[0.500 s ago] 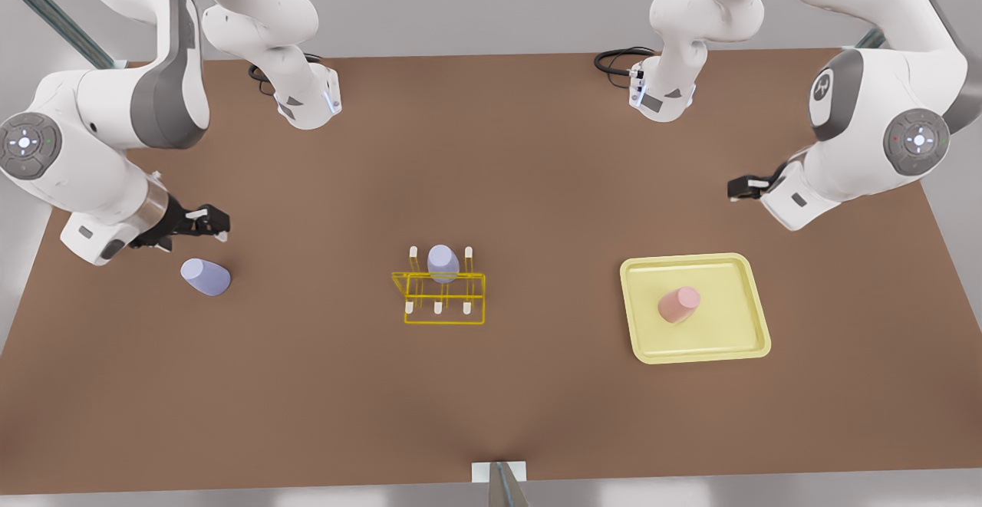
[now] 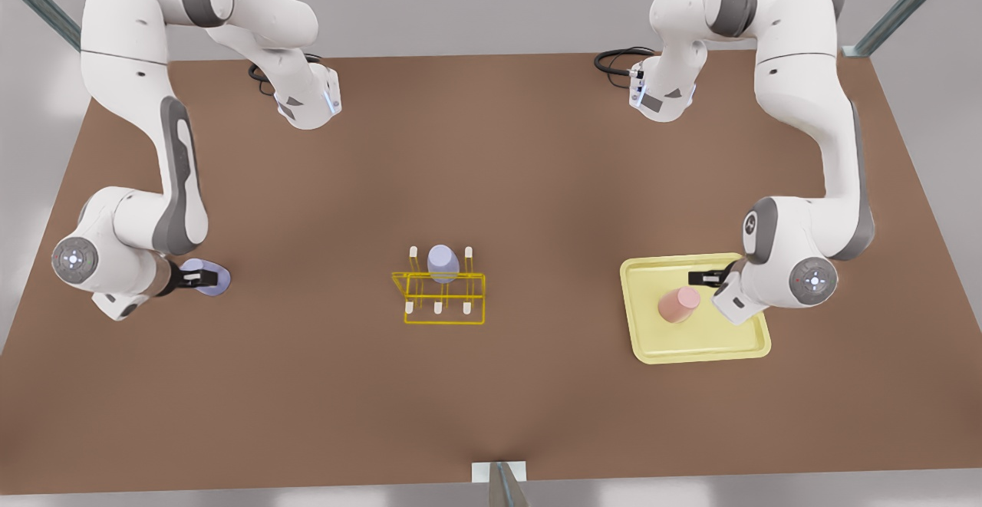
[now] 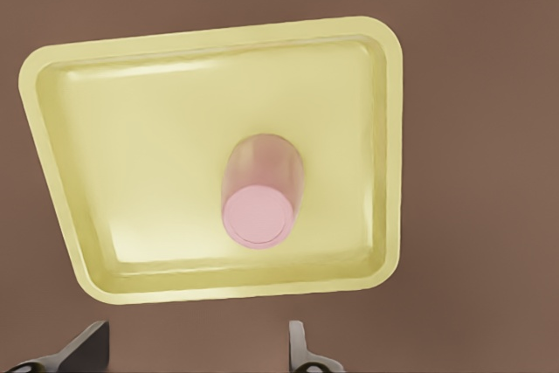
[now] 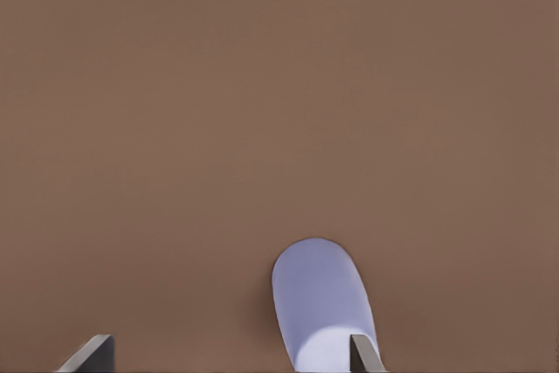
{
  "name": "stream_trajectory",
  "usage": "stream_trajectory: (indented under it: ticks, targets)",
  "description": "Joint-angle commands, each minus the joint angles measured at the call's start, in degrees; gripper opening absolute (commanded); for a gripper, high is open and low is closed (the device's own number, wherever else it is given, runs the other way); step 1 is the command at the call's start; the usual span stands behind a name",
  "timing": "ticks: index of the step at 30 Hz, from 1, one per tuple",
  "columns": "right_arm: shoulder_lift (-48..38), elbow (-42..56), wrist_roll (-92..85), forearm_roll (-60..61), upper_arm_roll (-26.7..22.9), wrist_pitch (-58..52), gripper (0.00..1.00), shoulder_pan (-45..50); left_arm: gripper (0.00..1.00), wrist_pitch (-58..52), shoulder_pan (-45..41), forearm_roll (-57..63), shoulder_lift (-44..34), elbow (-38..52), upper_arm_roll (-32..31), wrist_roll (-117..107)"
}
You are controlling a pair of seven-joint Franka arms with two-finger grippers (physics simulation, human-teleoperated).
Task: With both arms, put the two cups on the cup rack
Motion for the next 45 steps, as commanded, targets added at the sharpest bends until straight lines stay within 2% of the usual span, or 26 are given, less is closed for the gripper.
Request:
stream_trajectory:
  ticks: [1,5,11,16,26,28,31,32,35,37,45]
  targets:
    - [-0.4,-2.5,-11.8,0.2,0.0,10.9,1.00,-1.8,1.00,11.5,-0.6,-0.8,0.0,-1.3,0.0,-1.1]
    - [-0.2,-5.0,-14.1,0.3,0.1,12.6,1.00,-4.9,1.00,13.0,-1.4,-0.8,2.1,-1.3,0.0,-2.5]
    - [-1.0,-13.5,-18.6,2.4,0.2,24.8,1.00,-6.4,1.00,14.9,-1.2,-0.6,3.5,-5.7,0.1,-2.5]
    - [-1.0,-17.2,-18.7,2.4,0.2,30.4,1.00,-6.7,1.00,20.7,-1.3,-0.7,4.9,-8.2,0.1,-2.5]
    - [2.0,-20.9,-18.7,2.4,0.3,32.9,1.00,-7.1,1.00,23.4,-1.5,-0.9,8.6,-8.4,0.1,-2.6]
    - [2.2,-21.2,-18.7,2.4,0.3,33.9,1.00,-7.2,0.84,23.2,-2.0,-0.8,8.4,-8.4,0.1,-3.7]
    - [2.1,-21.7,-18.7,2.4,0.3,33.9,1.00,-7.2,0.85,23.0,-2.2,-0.8,8.4,-8.4,0.1,-3.8]
    - [2.0,-21.7,-18.6,2.4,0.3,33.8,0.99,-7.2,0.85,23.0,-2.3,-0.9,8.4,-8.4,0.1,-3.8]
    - [1.7,-21.7,-18.5,2.5,0.4,33.4,0.83,-7.3,0.86,23.0,-2.2,-0.9,8.9,-8.4,0.1,-3.8]
    - [1.7,-21.7,-18.6,3.3,0.4,33.2,0.78,-7.2,0.86,23.0,-2.2,-0.9,8.9,-8.4,0.1,-3.8]
    - [0.8,-19.5,-20.0,6.7,2.7,28.3,0.75,-7.1,0.86,20.0,-2.2,-0.9,6.7,-8.2,-0.1,-4.2]
